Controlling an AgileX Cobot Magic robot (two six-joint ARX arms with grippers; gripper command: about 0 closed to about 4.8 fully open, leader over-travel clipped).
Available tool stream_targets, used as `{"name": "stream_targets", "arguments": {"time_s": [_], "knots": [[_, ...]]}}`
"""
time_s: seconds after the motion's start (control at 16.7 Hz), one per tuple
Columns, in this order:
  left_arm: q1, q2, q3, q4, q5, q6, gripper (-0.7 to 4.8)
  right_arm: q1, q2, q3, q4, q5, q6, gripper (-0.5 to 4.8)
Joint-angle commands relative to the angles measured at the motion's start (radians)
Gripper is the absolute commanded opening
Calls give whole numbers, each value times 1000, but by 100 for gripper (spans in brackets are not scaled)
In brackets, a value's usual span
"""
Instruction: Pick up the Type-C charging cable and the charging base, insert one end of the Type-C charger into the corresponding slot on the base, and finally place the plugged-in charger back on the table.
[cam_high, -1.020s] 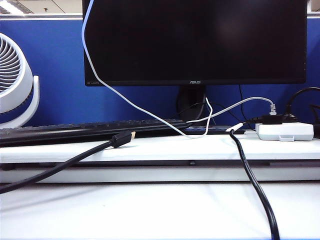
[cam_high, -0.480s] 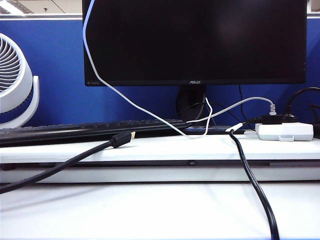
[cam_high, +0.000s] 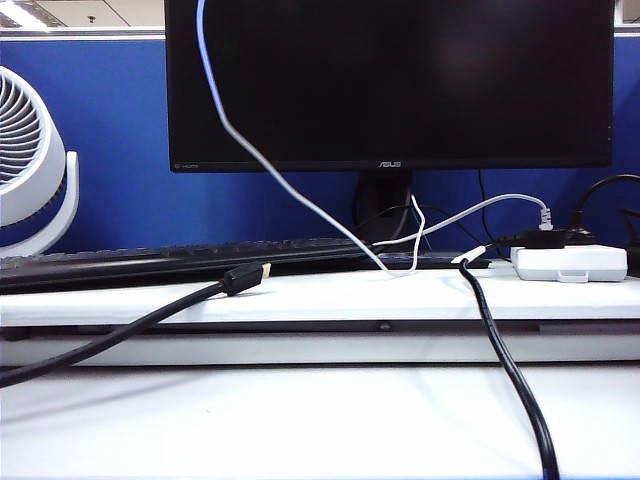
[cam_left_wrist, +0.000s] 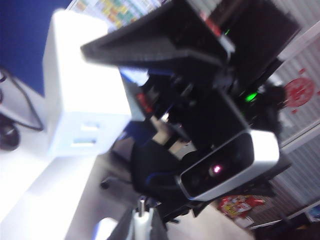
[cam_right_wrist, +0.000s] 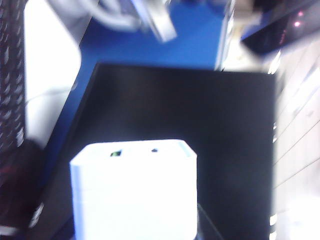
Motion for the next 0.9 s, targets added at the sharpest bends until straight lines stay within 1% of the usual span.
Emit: {"name": "stream_targets", "arguments": {"time_s": [0.06, 0.12, 0.24, 0.3, 0.42, 0.48, 0.6, 0.72, 0.9], "knots": [[-2, 8, 3, 102, 19, -150, 21, 6, -5, 7, 127, -46, -3, 53], [-2, 14, 3, 135, 19, -222, 21, 9, -4, 7, 160, -44, -3, 53], [-2, 19, 3, 211, 19, -306, 20, 11, 1, 7, 182, -49, -14, 53], [-2, 19, 3, 272, 19, -360, 21, 12, 5, 7, 179, -49, -27, 53], [-2, 19, 3, 362, 11, -449, 21, 12, 10, 7, 174, -52, -71, 53], [-2, 19, 3, 401, -2, -491, 21, 12, 10, 7, 170, -72, -89, 53], [-2, 19, 3, 456, -12, -551, 21, 12, 10, 7, 194, -116, -110, 52], [-2, 19, 3, 476, -37, -588, 21, 12, 10, 7, 230, -116, -109, 52], [-2, 19, 3, 482, -48, -606, 20, 12, 10, 7, 279, -116, -106, 52]]}}
